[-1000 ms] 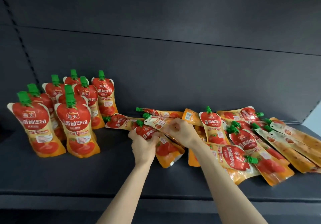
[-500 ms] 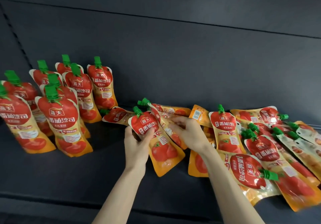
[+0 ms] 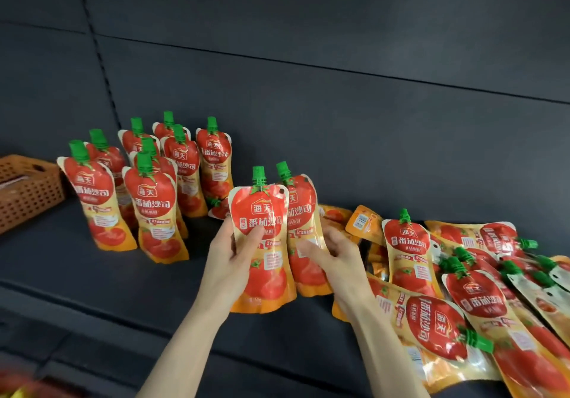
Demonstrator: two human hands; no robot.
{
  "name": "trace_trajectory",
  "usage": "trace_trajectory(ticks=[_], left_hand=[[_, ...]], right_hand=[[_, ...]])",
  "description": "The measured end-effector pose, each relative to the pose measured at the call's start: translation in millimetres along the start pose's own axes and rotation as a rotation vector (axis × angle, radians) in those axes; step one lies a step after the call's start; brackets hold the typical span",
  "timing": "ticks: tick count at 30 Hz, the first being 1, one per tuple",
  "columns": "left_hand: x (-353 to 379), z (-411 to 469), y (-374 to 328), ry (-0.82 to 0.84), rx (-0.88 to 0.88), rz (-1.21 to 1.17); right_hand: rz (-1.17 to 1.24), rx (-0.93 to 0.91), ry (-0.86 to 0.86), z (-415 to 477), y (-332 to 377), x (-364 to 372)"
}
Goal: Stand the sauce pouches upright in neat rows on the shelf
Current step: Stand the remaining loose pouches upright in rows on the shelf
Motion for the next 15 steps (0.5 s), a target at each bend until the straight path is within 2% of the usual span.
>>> trace_trajectory(ticks=[7, 12, 15], left_hand=[[-41.9, -29.5, 8.0, -0.001, -0.101, -0.11], [-82.8, -35.7, -7.6, 0.085, -0.018, 0.025], [-116.0, -33.1, -9.7, 0.101, -0.006, 0.029]], right_hand=[[0.088, -0.016, -0.036, -30.8, 7.4, 36.9], [0.09, -0.072, -0.06, -40.8, 17.4, 73.4], [0.084, -0.1, -0.066, -46.1, 16.0, 104.7]])
Point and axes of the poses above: each hand's wrist, its own z-axis towards the middle knuckle, its own x-axis out of the palm, y = z × x, the point moved 8 cm from there along z, towards the middle knuckle, and after that the axes turned 13 degrees about -x, right-handed, at the moved point
